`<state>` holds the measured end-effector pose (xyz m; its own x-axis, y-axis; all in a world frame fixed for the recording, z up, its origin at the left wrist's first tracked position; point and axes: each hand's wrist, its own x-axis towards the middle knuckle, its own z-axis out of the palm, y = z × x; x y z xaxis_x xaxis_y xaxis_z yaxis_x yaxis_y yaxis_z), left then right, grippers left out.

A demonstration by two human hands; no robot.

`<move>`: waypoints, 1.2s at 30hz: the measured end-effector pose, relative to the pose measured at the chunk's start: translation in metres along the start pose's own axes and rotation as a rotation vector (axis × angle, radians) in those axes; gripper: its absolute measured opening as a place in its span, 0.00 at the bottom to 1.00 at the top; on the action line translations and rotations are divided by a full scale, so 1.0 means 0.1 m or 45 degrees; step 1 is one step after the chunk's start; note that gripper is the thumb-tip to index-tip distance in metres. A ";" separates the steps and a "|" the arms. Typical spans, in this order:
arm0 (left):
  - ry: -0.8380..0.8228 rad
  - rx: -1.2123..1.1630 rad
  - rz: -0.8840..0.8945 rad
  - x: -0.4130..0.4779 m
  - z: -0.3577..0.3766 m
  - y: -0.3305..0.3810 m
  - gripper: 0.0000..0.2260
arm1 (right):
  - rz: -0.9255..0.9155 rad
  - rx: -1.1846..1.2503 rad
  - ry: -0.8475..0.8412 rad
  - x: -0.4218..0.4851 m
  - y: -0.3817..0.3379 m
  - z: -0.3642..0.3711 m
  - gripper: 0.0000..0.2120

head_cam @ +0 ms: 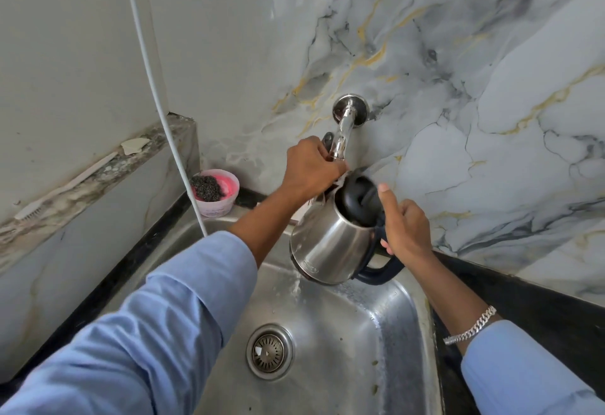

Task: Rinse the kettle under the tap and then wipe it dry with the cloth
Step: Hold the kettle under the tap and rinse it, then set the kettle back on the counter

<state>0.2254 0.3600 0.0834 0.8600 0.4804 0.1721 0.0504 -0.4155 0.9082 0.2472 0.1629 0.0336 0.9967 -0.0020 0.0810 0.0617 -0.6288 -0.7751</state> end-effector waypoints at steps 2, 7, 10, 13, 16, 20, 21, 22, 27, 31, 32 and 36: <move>0.080 -0.031 0.005 -0.10 0.09 -0.07 0.11 | 0.022 -0.017 0.002 -0.07 0.08 -0.04 0.36; -0.078 -0.029 0.363 -0.82 0.17 -0.08 0.22 | -0.031 -0.019 0.083 -0.38 0.22 -0.48 0.34; -0.401 0.270 0.679 -1.03 0.06 -0.16 0.32 | -0.035 -0.001 0.079 -0.47 0.16 -0.67 0.30; -0.585 0.428 0.931 -1.38 0.05 0.05 0.33 | -0.047 -0.060 0.133 -0.72 0.29 -1.08 0.28; -0.605 0.462 0.980 -1.61 0.10 0.23 0.36 | -0.012 -0.028 0.182 -0.90 0.52 -1.38 0.26; -0.645 0.437 0.977 -1.97 0.42 0.44 0.35 | 0.070 0.068 0.206 -1.11 0.92 -1.70 0.24; -0.661 0.432 0.966 -2.09 0.52 0.46 0.35 | 0.091 0.069 0.201 -1.17 1.04 -1.78 0.24; -0.680 0.429 0.966 -2.19 0.62 0.47 0.35 | 0.111 0.048 0.189 -1.24 1.15 -1.87 0.24; -0.807 0.411 0.932 -2.77 1.06 0.48 0.34 | 0.151 -0.128 0.089 -1.49 1.74 -2.32 0.18; -0.812 0.397 0.952 -3.13 1.40 0.61 0.31 | 0.113 -0.161 -0.020 -1.54 2.09 -2.70 0.18; -0.814 0.386 0.955 -3.19 1.46 0.64 0.29 | 0.101 -0.153 -0.059 -1.54 2.15 -2.77 0.19; -0.782 0.355 0.892 -3.43 1.73 0.75 0.21 | -0.002 -0.170 -0.200 -1.57 2.43 -2.95 0.21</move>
<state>0.0217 0.0300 0.0268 0.8519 -0.3998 0.3383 -0.5236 -0.6598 0.5389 0.0899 -0.2191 0.0176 0.9932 0.1138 -0.0247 0.0662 -0.7261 -0.6844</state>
